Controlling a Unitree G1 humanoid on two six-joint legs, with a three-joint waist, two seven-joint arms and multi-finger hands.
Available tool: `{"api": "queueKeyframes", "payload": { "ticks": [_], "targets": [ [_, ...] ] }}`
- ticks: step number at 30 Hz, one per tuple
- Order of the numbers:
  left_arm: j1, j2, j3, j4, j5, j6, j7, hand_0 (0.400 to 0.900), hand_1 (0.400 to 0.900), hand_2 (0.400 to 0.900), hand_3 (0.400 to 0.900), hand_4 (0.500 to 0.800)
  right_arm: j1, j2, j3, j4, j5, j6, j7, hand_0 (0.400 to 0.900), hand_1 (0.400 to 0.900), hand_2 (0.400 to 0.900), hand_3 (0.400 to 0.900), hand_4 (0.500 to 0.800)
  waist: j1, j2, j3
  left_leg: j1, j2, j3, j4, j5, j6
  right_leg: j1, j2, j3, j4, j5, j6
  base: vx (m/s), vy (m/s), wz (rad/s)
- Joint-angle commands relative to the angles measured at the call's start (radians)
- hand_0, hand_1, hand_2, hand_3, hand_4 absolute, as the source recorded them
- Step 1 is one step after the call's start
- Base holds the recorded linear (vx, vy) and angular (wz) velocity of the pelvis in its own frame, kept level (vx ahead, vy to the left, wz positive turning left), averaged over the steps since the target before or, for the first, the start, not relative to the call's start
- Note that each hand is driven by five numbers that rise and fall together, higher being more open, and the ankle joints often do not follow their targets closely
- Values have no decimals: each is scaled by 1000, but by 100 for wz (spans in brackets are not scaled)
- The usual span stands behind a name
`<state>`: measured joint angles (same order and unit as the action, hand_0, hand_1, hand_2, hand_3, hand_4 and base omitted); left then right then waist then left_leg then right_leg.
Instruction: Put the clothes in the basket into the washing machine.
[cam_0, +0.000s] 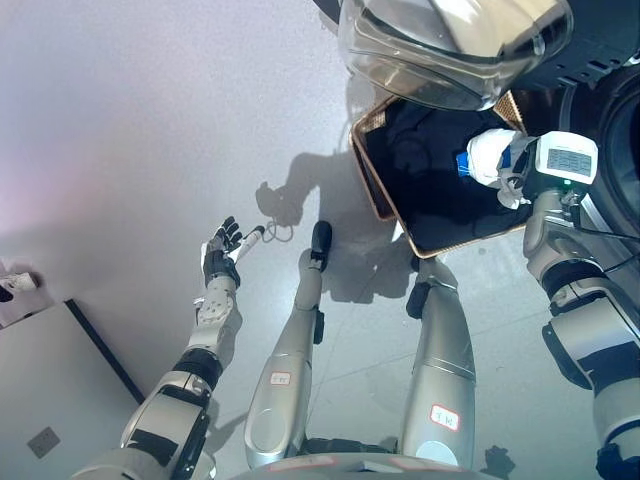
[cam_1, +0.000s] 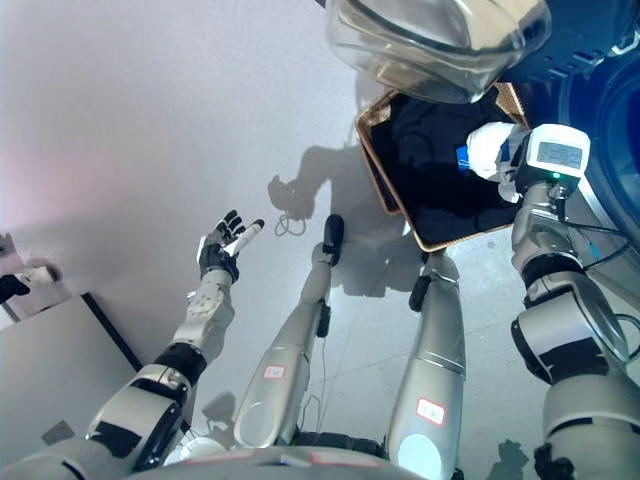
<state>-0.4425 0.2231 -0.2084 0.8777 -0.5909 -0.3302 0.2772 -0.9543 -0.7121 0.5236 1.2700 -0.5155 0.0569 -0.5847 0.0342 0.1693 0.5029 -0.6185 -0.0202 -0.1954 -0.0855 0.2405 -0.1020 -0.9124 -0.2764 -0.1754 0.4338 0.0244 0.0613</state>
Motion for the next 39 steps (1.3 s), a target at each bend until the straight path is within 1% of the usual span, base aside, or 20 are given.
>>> {"api": "queueKeyframes", "payload": {
  "ticks": [1, 6, 9, 12, 14, 15, 16, 21, 24, 25, 28, 33, 37, 39],
  "targets": [
    [38, 77, 45, 12, -31, -52, 39, 900, 900, 900, 900, 800, -30, -41, -10, 10, 62, -11, -46, 400, 400, 400, 400, 500, -8, -26, 17, 126, 15, 7, 10, -107, -15, 105, -39, 59, -151, 154, 111, 0, 0, 0],
    [49, 73, 51, 50, -21, -42, 37, 900, 900, 900, 900, 800, 12, -19, -51, -12, 113, -30, -33, 400, 400, 400, 400, 500, -17, -40, 17, 198, 17, 5, 13, -123, -11, 187, -41, 48, -159, 150, 110, 42, -1, -2],
    [42, 75, 63, 118, -11, -26, 34, 900, 900, 900, 900, 800, 43, 2, -79, -38, 156, -50, -22, 400, 400, 400, 400, 500, -28, -59, 10, 250, 21, 6, 9, -134, -11, 253, -40, 41, -177, 150, 113, 65, -16, -4],
    [47, 80, 68, 130, -2, -18, 31, 900, 900, 900, 900, 800, 68, 8, -99, -51, 191, -67, 0, 400, 400, 400, 400, 500, -33, -75, -2, 298, 24, 9, 7, -148, -10, 321, -39, 29, -200, 153, 114, 78, -18, -7],
    [53, 85, 78, 158, 0, -11, 28, 900, 900, 900, 900, 800, 77, 14, -126, -65, 247, -89, 21, 400, 400, 400, 400, 500, -37, -89, -13, 324, 28, 13, 8, -156, -9, 361, -32, 25, -220, 154, 113, 89, -30, -12],
    [56, 90, 81, 157, -1, -12, 29, 900, 900, 900, 900, 800, 88, 22, -140, -78, 281, -101, 34, 400, 400, 400, 400, 500, -37, -93, -17, 338, 30, 16, 9, -160, -8, 378, -27, 23, -228, 155, 113, 85, -27, -14],
    [56, 93, 89, 174, -4, -8, 24, 900, 900, 900, 900, 800, 98, 32, -170, -82, 351, -123, 63, 400, 400, 400, 400, 500, -39, -98, -22, 350, 32, 20, 9, -164, -7, 395, -24, 23, -238, 155, 112, 77, -16, -13],
    [67, 116, 138, 231, -15, 8, 9, 900, 900, 900, 900, 800, 165, 106, -306, -94, 688, -193, 144, 400, 400, 400, 400, 500, -50, -123, -51, 389, 38, 33, 11, -175, -1, 441, -6, 28, -266, 154, 107, 71, -25, -13],
    [79, 110, 150, 249, -9, 19, -2, 900, 900, 900, 900, 800, 210, 167, -405, -96, 924, -250, 193, 400, 400, 400, 400, 500, -52, -123, -65, 411, 41, 37, 12, -182, 2, 464, 2, 31, -268, 143, 104, 75, -15, -9],
    [86, 107, 150, 253, -8, 22, -4, 900, 900, 900, 900, 800, 227, 193, -439, -91, 1019, -270, 221, 400, 400, 400, 400, 500, -53, -121, -71, 420, 43, 38, 11, -184, 2, 471, 3, 31, -267, 139, 102, 77, -11, -4],
    [94, 106, 163, 267, -17, 23, -11, 900, 900, 900, 900, 800, 263, 250, -503, -116, 1219, -319, 270, 400, 400, 400, 400, 500, -58, -118, -82, 440, 48, 43, 10, -191, 2, 481, 9, 37, -262, 130, 100, 65, 3, -7],
    [109, 100, 167, 286, -14, 29, -17, 900, 900, 900, 900, 800, 292, 297, -594, -135, 1484, -363, 338, 400, 400, 400, 400, 500, -65, -111, -102, 462, 56, 51, 9, -201, 1, 490, 17, 46, -262, 119, 97, 45, 0, -7],
    [121, 94, 166, 287, -11, 34, -16, 900, 900, 900, 900, 800, 284, 297, -664, -137, 1607, -388, 343, 400, 400, 400, 400, 500, -68, -100, -115, 474, 57, 54, 5, -204, 1, 495, 18, 52, -263, 115, 98, 36, 4, -3],
    [128, 90, 164, 287, -13, 34, -16, 900, 900, 900, 900, 800, 278, 290, -683, -137, 1639, -395, 339, 400, 400, 400, 400, 500, -69, -97, -120, 479, 57, 56, 4, -207, 1, 496, 19, 56, -262, 113, 98, 29, 3, -5]
  ]
}}
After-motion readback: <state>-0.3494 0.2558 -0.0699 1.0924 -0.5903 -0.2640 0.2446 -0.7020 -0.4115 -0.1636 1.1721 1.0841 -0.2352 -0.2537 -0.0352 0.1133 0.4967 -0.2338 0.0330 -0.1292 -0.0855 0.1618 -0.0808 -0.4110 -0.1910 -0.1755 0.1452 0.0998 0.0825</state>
